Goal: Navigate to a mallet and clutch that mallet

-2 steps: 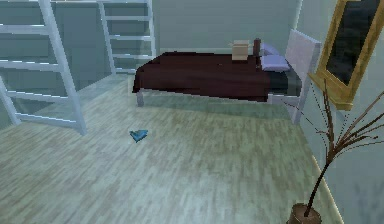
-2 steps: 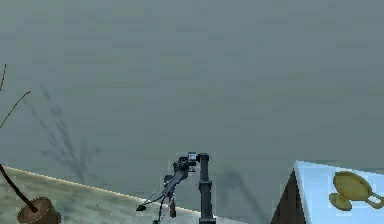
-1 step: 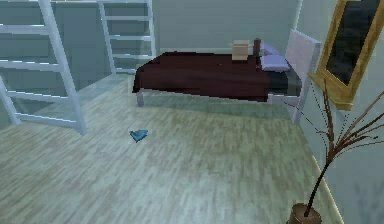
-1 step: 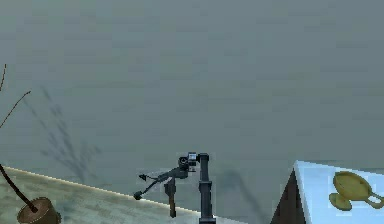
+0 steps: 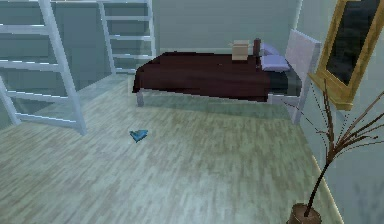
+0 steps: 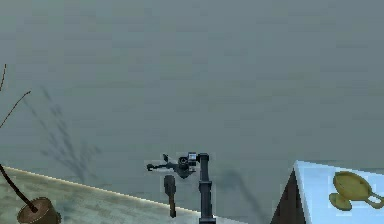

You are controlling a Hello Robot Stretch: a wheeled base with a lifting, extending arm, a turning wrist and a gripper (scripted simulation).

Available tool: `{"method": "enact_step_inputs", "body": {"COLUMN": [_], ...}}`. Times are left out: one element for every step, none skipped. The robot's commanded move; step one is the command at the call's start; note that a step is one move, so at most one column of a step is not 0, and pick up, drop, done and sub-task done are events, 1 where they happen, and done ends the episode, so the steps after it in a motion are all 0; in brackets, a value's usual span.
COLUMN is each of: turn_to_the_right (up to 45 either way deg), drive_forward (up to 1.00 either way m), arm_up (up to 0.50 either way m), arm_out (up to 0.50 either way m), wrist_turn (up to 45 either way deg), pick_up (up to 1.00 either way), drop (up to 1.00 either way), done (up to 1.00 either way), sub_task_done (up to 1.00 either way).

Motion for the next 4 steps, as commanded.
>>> {"method": "enact_step_inputs", "body": {"turn_to_the_right": [0.0, 0.0, 0.0, 0.0], "drive_forward": [0.00, 0.00, 0.00, 0.00], "arm_up": [0.00, -0.30, 0.00, 0.10], "arm_out": [0.00, 0.00, 0.00, 0.00], "wrist_turn": [15.0, 0.0, 0.0, 0.0], "pick_up": [0.00, 0.00, 1.00, 0.00], "drop": [0.00, 0.00, 0.00, 0.00], "done": [0.00, 0.00, 0.00, 0.00], "sub_task_done": [0.00, 0.00, 0.00, 0.00]}}
